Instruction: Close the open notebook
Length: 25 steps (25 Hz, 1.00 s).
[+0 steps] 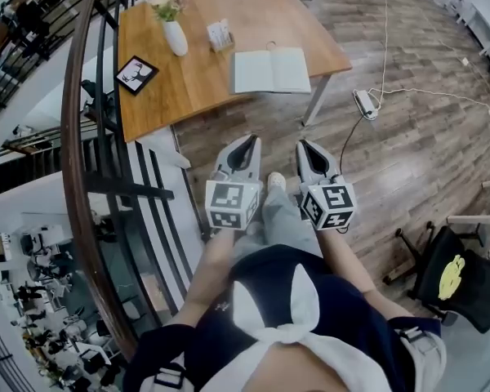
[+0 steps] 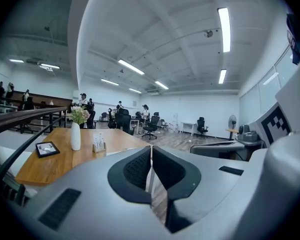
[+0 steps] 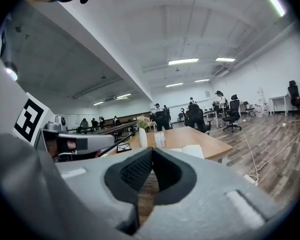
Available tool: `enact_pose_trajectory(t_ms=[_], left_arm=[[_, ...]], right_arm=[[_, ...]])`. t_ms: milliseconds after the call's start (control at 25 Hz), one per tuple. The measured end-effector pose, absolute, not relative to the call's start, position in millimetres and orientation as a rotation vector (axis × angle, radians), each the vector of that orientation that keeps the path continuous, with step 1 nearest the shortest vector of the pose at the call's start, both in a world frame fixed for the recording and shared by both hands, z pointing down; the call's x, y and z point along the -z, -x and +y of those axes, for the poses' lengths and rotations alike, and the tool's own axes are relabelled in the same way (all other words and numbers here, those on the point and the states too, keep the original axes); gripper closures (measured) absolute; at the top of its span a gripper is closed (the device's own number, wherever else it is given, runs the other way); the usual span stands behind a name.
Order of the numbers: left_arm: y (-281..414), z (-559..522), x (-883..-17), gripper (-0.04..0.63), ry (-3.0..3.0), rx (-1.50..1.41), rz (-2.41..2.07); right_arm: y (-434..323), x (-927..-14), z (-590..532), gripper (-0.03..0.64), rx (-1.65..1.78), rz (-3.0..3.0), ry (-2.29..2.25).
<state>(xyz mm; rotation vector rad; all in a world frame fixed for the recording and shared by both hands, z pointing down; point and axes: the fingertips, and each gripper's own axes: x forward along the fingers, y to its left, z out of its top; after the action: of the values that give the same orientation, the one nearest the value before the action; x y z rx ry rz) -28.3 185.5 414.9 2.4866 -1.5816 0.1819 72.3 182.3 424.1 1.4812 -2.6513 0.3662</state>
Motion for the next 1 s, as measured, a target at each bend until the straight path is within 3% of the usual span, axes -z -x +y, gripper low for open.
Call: enact_pose_trajectory(t_ms=[1000], left_arm=[[38,15,-400,0.569,-2.475,-0.202,-1.557]], right_arm=[[-98,-403,0,0.617,-0.37,-2.627,-1.575]])
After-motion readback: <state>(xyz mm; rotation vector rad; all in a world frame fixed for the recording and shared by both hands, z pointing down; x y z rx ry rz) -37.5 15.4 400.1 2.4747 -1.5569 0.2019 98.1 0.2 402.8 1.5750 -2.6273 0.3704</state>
